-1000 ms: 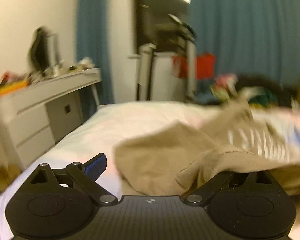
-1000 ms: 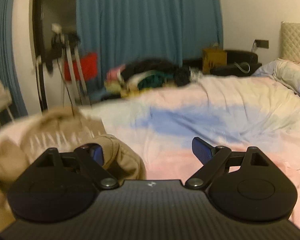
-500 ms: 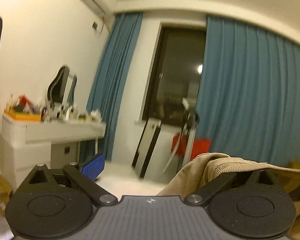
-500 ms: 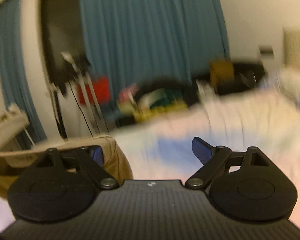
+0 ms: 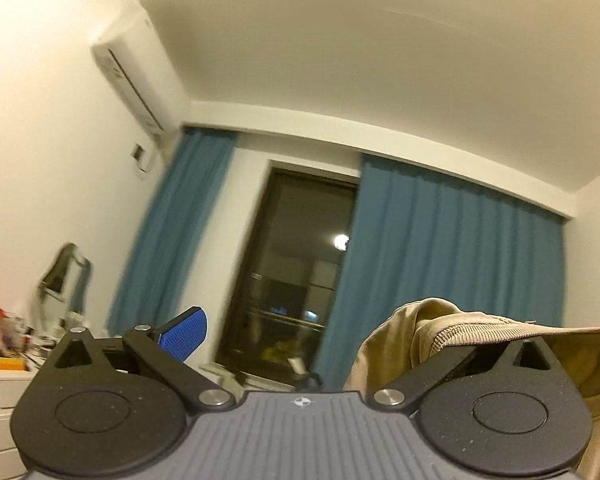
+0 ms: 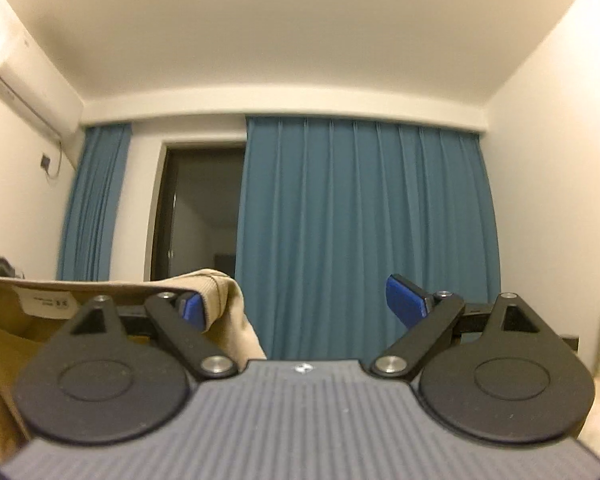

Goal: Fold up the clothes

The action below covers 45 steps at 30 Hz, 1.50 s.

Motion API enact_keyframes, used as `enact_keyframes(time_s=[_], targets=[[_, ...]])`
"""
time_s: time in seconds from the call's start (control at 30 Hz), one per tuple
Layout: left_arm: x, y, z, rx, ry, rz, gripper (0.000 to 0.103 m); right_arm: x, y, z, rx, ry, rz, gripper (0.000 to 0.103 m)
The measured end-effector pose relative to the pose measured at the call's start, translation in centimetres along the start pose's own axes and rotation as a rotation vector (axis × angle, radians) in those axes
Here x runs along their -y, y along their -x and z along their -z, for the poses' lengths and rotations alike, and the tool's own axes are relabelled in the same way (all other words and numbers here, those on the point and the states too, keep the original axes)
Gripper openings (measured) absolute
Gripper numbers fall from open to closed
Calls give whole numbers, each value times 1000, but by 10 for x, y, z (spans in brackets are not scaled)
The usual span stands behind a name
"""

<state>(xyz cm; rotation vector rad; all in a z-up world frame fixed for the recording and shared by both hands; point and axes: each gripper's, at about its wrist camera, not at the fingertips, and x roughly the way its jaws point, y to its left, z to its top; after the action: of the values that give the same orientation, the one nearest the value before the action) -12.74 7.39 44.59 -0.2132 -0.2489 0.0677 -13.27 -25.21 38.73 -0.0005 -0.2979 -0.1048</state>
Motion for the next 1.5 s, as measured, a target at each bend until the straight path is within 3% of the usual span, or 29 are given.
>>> enact_keyframes(time_s=[0.1,0.27,0.43,0.6,0.67,0.8,0.97,1.03,1.1,1.13,1.23,1.4,1.5], targets=[[1,-4,-1,-69,12,55,103,6,0,-8,-17,-6,-8,90],[-10,-43,60,-214,9,76,103,13,-14,36,-116,1,-10,90],[-33,-124,156,-425,16,72,103,4,-63,124,-303,27,3,90],[-38,-230,259,-541,-61,14,103,-13,-163,220,-470,39,34,90],[-42,-272,293,-550,-65,-13,103,-20,-207,259,-498,41,51,90],[-47,-366,401,-590,-67,-74,103,-34,-300,342,-509,64,98,90],[-54,-483,535,-639,-70,-150,103,-48,-389,478,-610,43,159,90],[-56,-513,593,-727,-106,-164,103,-45,-415,536,-690,54,164,90],[-65,-543,642,-899,-121,-83,101,-44,-433,593,-790,71,153,90],[-69,-558,666,-984,-128,-42,94,-42,-439,619,-853,76,144,90],[-63,-586,716,-1174,-317,6,96,-47,-460,680,-1086,129,44,90],[-41,-589,714,-1273,-512,173,100,-66,-469,685,-1178,262,-149,90],[-30,-560,683,-1220,-515,194,100,-79,-463,663,-1192,310,-206,90]])
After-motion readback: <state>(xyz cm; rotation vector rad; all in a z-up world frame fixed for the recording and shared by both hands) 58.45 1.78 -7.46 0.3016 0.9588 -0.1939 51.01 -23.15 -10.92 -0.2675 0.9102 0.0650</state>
